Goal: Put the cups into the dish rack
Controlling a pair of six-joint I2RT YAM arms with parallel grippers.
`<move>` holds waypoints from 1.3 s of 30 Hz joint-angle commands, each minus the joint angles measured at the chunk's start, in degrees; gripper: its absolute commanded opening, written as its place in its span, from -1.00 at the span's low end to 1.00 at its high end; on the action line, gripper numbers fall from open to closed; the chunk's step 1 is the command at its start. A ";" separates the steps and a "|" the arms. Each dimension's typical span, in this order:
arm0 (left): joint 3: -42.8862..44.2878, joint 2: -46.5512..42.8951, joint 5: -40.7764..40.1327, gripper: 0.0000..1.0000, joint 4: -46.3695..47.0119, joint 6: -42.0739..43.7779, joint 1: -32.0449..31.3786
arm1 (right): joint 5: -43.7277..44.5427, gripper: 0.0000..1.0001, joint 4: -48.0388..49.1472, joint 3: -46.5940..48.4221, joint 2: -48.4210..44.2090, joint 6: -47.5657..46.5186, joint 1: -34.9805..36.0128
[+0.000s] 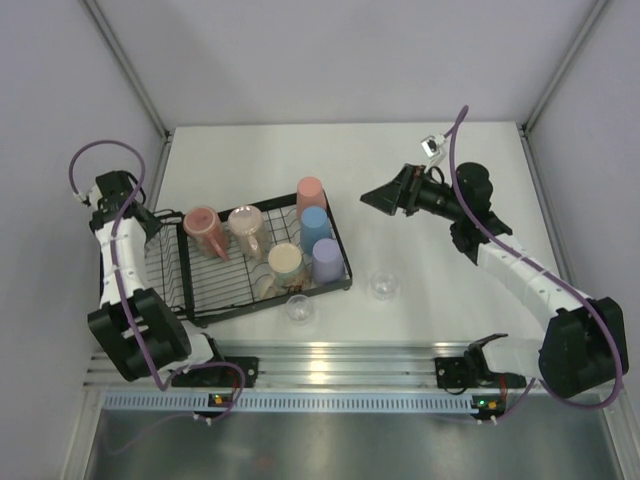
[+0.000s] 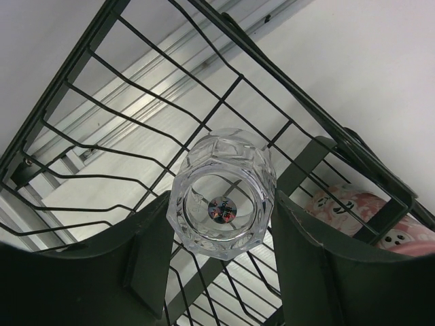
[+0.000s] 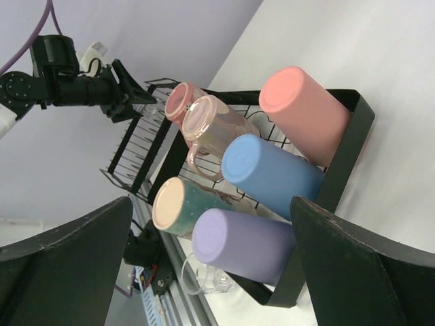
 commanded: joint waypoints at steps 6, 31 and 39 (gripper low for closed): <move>-1.03 0.30 -2.40 -0.48 5.72 0.60 0.59 | -0.72 0.99 -0.16 2.71 0.08 -2.23 -0.43; -0.24 2.77 0.14 0.47 5.37 3.41 0.59 | 1.03 0.99 -5.70 3.67 -1.50 -6.36 -1.23; 5.47 -0.04 4.80 0.71 3.26 2.98 0.41 | 8.84 0.99 -12.98 6.48 0.69 -7.33 -1.05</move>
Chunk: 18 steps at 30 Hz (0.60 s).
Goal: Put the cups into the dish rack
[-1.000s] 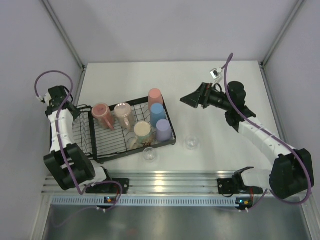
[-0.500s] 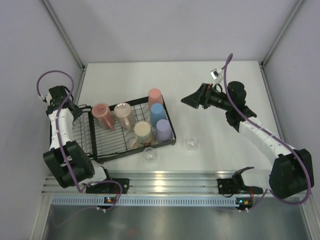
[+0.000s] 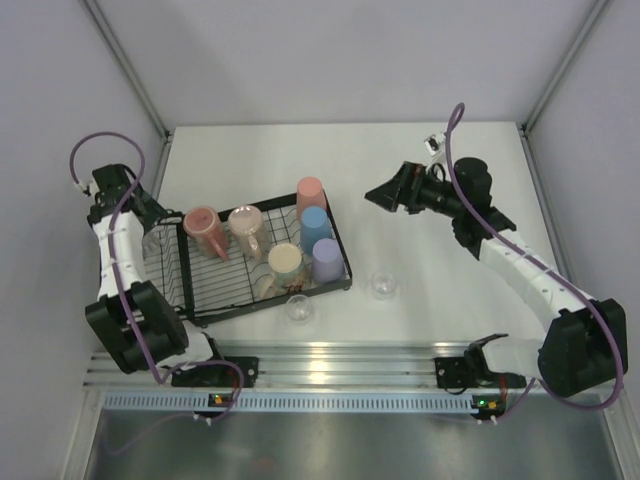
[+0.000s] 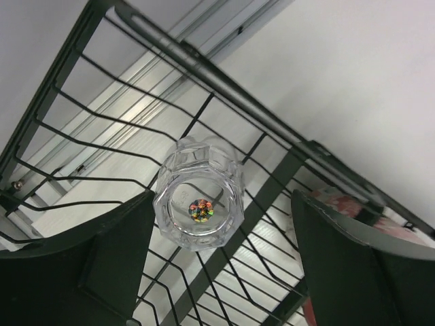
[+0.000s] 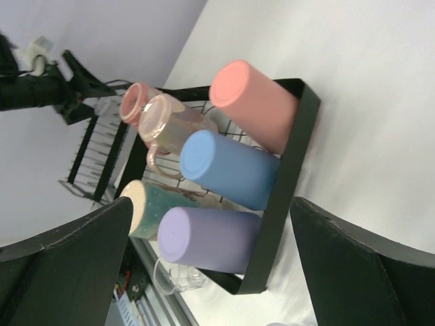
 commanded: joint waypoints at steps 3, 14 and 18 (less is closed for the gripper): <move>6.59 -3.98 3.02 0.75 -0.24 -0.94 0.37 | 12.10 0.99 -5.01 2.29 0.30 -1.74 -0.39; 12.57 -10.31 3.54 0.75 -0.24 -0.94 -4.72 | 13.07 0.83 -6.58 -1.32 1.36 5.03 -5.76; 12.31 -12.51 9.17 0.68 1.34 -3.14 -11.29 | 12.55 0.55 -10.18 -5.44 -0.14 3.81 -5.67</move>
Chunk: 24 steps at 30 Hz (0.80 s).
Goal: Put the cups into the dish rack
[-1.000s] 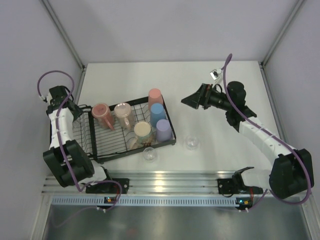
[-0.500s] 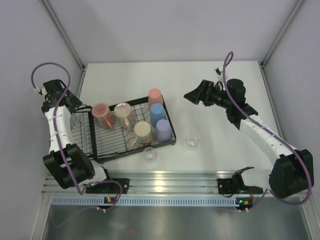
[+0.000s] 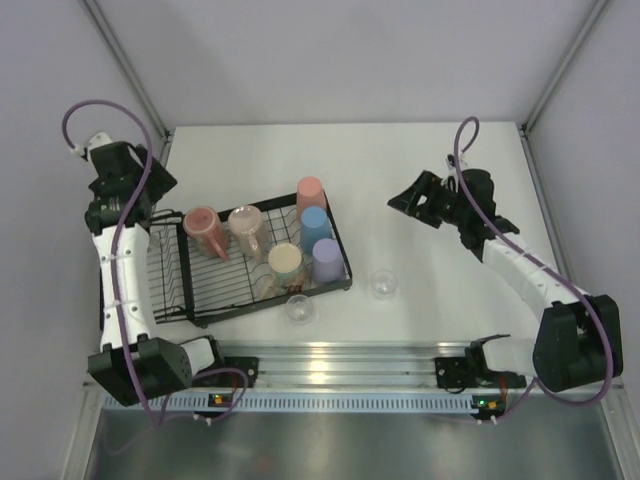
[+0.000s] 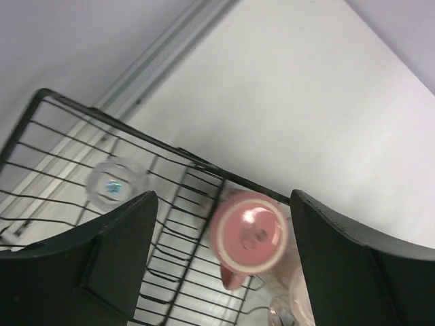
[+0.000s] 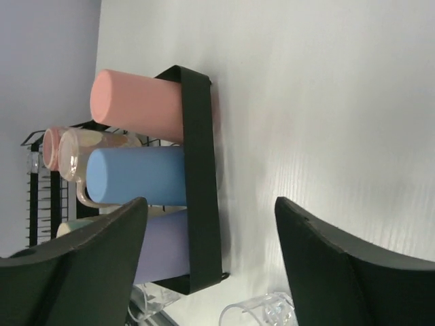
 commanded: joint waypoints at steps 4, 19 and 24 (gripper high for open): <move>2.74 -3.18 3.60 0.68 2.04 -2.15 -18.24 | 3.28 0.04 -8.13 -4.48 -2.42 -3.82 0.50; -3.29 -6.60 43.77 0.72 16.79 -8.38 -25.46 | 24.28 -0.12 -28.27 -3.61 -8.75 -12.09 17.10; -4.99 -6.61 48.44 0.72 21.37 -11.91 -25.46 | 26.76 -0.10 -25.91 -3.87 -7.95 -11.03 22.55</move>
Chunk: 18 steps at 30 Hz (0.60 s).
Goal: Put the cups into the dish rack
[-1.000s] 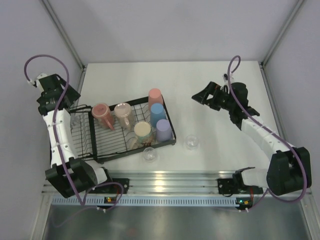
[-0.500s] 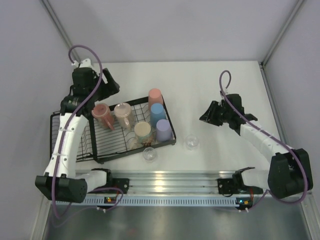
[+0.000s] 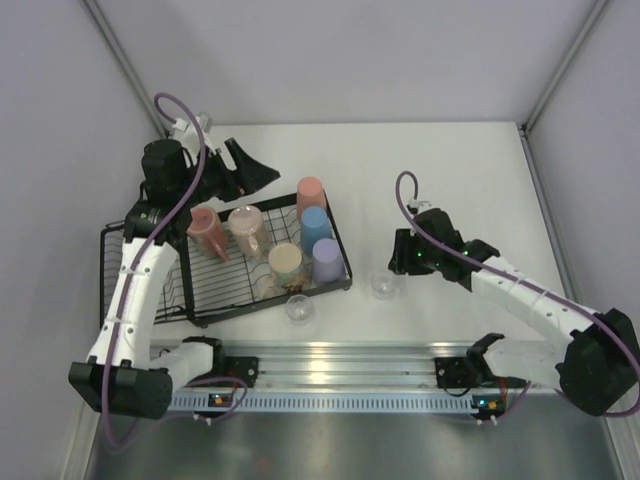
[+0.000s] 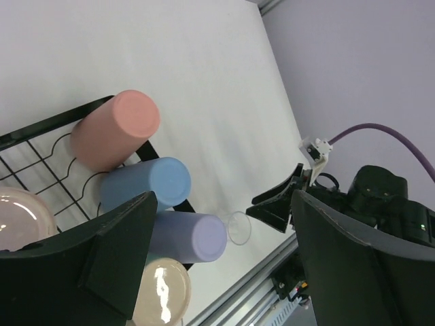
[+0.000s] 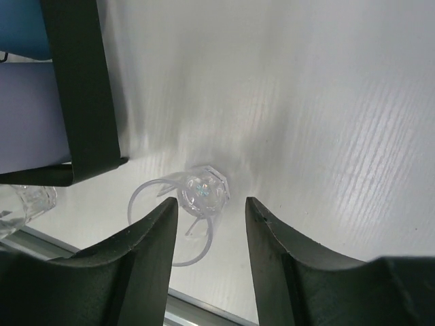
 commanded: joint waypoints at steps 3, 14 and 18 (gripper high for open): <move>-0.58 -1.19 5.64 0.71 8.00 -2.91 -0.28 | 4.58 -0.10 1.10 0.28 2.06 0.23 3.48; -2.33 -3.21 4.75 0.68 8.00 -2.56 -0.28 | 4.40 -0.55 3.82 -2.98 4.18 -0.65 4.63; -2.07 -3.30 6.51 0.67 9.66 -4.92 -0.28 | 8.96 -0.94 4.00 -0.43 2.60 -1.44 4.36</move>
